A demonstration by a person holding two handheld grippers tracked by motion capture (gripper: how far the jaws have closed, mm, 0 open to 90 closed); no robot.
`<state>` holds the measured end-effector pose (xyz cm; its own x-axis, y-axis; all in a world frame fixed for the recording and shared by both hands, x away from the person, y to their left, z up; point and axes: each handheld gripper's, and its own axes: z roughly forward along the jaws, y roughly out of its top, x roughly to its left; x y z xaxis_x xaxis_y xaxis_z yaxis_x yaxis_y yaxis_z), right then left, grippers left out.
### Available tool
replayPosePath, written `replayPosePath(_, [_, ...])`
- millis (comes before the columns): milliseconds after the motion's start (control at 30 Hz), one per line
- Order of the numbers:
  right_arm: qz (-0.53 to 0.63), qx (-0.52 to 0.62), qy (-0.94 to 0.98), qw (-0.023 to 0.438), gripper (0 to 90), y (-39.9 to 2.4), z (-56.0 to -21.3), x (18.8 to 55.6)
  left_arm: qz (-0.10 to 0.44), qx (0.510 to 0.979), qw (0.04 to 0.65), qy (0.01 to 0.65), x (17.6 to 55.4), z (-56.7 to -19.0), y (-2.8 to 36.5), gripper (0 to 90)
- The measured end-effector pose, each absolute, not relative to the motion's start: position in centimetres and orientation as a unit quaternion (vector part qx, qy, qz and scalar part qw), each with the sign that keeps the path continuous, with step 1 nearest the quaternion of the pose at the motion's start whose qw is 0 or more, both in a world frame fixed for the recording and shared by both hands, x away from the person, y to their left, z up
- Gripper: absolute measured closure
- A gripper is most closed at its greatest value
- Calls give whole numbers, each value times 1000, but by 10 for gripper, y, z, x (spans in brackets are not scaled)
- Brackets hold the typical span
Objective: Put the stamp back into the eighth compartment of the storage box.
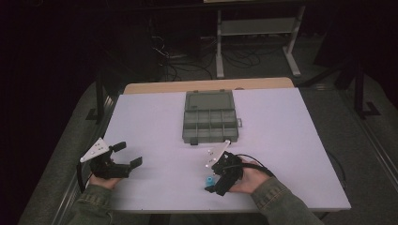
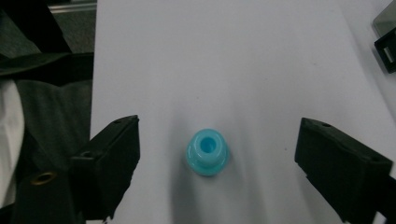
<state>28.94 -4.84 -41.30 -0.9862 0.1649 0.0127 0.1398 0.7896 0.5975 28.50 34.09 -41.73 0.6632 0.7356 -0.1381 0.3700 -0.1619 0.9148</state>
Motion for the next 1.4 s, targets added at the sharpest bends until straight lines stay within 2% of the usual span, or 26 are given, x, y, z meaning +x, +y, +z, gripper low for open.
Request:
replayPosePath(300, [304, 83, 949, 18, 198, -47, -417, 291, 173, 743, 528, 372, 285, -417, 341, 0])
replayPosePath(633, [313, 85, 946, 3, 314, -48, -417, 293, 172, 744, 528, 372, 285, -418, 341, 0])
replayPosePath(667, [311, 86, 947, 0, 353, -48, -418, 293, 173, 744, 528, 372, 285, -418, 341, 0])
replayPosePath(900, [311, 83, 947, -15, 443, -48, -420, 294, 172, 743, 528, 372, 285, -418, 341, 0])
replayPosePath(1267, [305, 84, 948, -19, 659, -48, -422, 295, 172, 744, 528, 372, 285, -418, 341, 0])
replayPosePath(1400, [306, 85, 948, -19, 674, -49, -421, 295, 172, 744, 528, 372, 285, -418, 341, 0])
